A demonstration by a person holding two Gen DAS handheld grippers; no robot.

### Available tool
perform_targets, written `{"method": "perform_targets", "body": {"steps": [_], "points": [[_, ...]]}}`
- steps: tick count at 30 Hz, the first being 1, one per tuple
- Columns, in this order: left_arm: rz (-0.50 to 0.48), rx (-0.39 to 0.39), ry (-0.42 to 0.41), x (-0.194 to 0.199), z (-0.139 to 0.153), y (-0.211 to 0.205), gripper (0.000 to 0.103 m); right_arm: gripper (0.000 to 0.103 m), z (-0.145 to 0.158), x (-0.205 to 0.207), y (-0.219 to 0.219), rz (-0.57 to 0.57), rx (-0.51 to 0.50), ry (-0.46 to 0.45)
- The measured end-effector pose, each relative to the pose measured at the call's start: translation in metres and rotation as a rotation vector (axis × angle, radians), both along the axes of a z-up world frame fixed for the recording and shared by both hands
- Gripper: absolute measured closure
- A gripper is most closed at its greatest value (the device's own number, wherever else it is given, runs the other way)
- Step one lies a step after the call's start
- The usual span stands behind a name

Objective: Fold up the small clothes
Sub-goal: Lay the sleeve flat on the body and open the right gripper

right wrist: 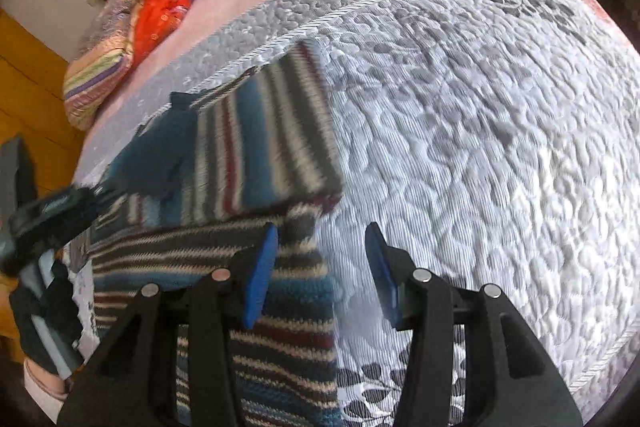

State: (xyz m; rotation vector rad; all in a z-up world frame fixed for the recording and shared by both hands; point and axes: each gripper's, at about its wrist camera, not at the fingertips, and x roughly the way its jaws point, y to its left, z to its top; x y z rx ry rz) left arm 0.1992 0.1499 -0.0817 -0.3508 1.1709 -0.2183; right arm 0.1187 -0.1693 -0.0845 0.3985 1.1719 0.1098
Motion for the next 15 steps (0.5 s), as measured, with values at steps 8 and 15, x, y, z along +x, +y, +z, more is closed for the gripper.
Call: {"method": "perform_targets", "body": {"steps": [8,15], "points": [[0.058,0.02,-0.016,0.002,0.001,0.051,0.085,0.057,0.007,0.054,0.048,0.094,0.059,0.005],[0.088,0.04,0.015,-0.001,-0.022,0.08,0.084,0.06,-0.028,0.071,0.075,0.108,0.088,0.084]]}}
